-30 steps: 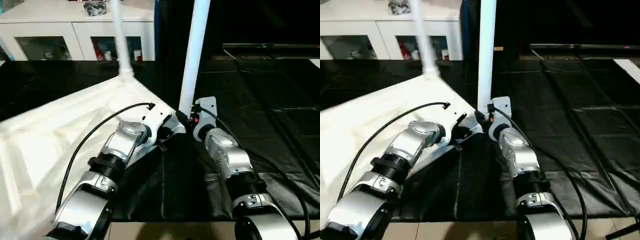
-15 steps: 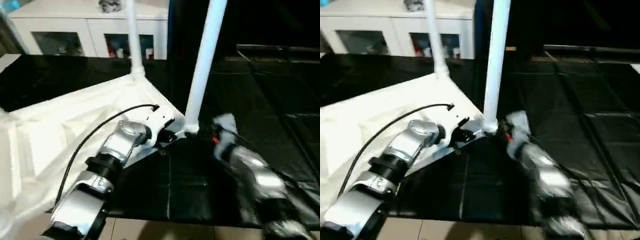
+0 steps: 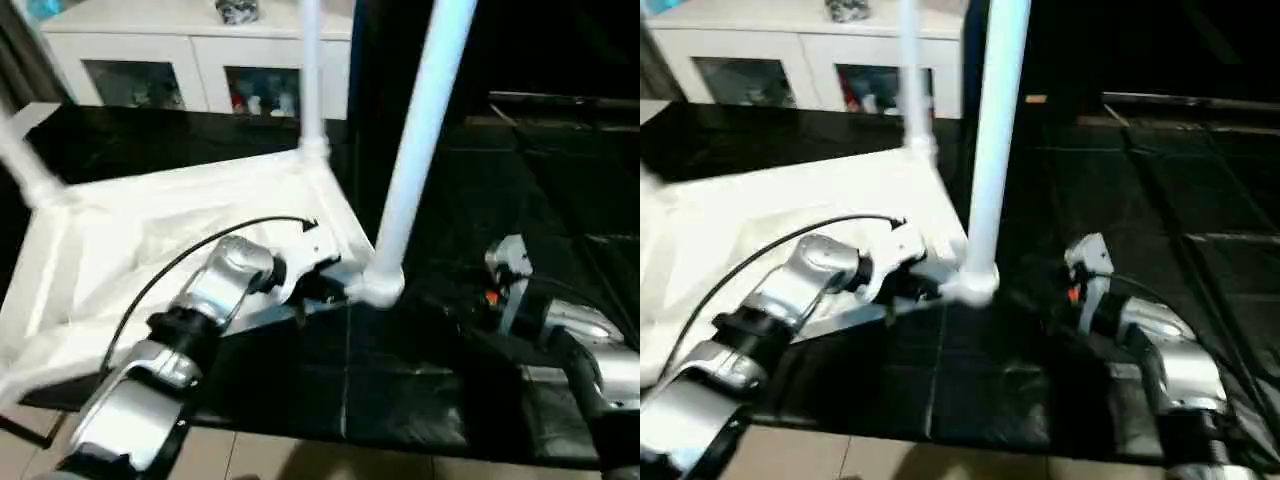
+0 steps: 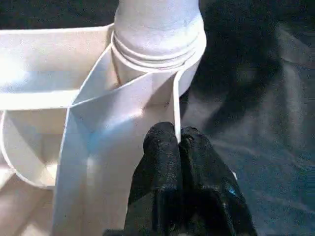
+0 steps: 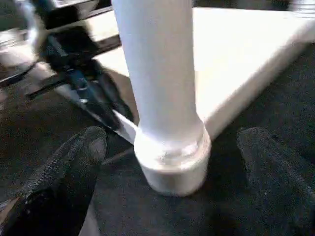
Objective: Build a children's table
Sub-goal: Rotate leg to tighten
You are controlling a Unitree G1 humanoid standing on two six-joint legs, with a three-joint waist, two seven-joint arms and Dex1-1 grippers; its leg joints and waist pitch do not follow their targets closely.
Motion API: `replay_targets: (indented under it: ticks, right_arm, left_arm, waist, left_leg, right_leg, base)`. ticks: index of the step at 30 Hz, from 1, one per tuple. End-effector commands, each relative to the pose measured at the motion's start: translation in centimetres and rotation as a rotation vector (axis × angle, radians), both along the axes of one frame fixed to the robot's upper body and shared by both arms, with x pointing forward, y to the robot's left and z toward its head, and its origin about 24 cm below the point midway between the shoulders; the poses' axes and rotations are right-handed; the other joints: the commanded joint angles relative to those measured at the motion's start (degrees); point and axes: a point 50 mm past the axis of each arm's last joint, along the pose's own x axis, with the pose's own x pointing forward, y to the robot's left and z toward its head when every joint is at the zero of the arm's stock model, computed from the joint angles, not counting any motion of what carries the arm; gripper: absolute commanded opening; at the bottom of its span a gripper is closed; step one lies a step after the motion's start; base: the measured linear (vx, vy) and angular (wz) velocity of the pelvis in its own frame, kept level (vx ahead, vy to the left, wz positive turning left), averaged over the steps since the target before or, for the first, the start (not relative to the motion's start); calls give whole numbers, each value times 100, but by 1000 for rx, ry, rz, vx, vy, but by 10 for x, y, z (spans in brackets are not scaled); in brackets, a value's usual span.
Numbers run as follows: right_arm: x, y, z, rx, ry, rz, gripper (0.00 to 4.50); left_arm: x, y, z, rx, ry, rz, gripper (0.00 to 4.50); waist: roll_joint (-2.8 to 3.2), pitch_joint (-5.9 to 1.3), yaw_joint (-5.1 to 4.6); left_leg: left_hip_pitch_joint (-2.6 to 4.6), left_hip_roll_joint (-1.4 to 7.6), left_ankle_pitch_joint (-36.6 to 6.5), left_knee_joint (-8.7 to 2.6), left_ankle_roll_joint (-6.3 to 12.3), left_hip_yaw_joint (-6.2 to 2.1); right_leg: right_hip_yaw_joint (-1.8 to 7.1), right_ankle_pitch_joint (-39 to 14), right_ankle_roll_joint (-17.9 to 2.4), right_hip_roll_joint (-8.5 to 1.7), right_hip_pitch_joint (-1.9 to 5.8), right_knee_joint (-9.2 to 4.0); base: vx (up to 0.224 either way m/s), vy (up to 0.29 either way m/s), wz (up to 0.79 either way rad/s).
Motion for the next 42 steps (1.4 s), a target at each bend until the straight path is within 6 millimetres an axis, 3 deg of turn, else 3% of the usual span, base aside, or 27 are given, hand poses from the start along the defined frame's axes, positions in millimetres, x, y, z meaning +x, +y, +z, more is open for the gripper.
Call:
replay_targets:
  ticks: [1, 4, 5, 11, 12, 16, 30, 42]
  right_arm:
    - [3, 10, 5, -8, -8, 78, 448]
    - [12, 20, 4, -33, -18, 113, 448]
    - [14, 24, 4, -33, -18, 126, 448]
    - [15, 41, 2, -9, 18, 228, 448]
    - [14, 42, 1, -7, 28, 237, 422]
    - [15, 45, -2, 18, 88, 280, 403]
    - [15, 50, -5, 61, 151, 353, 279]
    - [11, 54, -7, 75, 173, 380, 242]
  left_arm:
    - [-10, -17, 11, -27, -16, -182, 0]
    - [-13, -19, 11, -17, -11, -236, 0]
    - [-14, -19, 11, -15, -12, -241, 0]
    - [-16, -20, 10, -17, -14, -259, 0]
    - [-16, -20, 10, -18, -14, -261, 0]
    - [-18, -19, 10, -17, -13, -271, 0]
    - [-20, -17, 9, -13, -9, -273, 0]
    - [-16, -17, 9, -6, -24, -236, 0]
  waist:
    - [-37, -383, -18]
    - [-26, -376, -6]
    - [-50, -374, -8]
    - [-81, -386, 7]
    - [-84, -382, 0]
    - [-112, -386, -6]
    - [-94, -387, -18]
    - [-77, -379, -21]
  left_leg:
    - [21, 138, -843, -376, 542, 22]
    - [37, 141, -949, -384, 411, 28]
    - [39, 138, -978, -386, 367, 29]
    - [12, 136, -822, -383, 387, 16]
    - [7, 130, -810, -378, 399, 23]
    - [-7, 125, -776, -370, 436, 23]
    - [0, 130, -753, -366, 410, 21]
    - [13, 125, -894, -375, 344, 19]
  right_leg:
    - [248, -898, -1472, -259, 365, -333]
    - [257, -1021, -1500, -266, 343, -338]
    - [260, -1053, -1493, -265, 343, -339]
    - [264, -1011, -1437, -281, 379, -301]
    - [263, -1017, -1433, -276, 373, -308]
    - [255, -1060, -1436, -278, 387, -301]
    - [256, -1170, -1403, -277, 373, -303]
    - [256, -1338, -1356, -272, 369, -329]
  base:
    - [0, 0, 0]
    - [0, 0, 0]
    - [0, 0, 0]
    - [0, 0, 0]
    - [0, 0, 0]
    - [0, 0, 0]
    - [0, 0, 0]
    - [0, 0, 0]
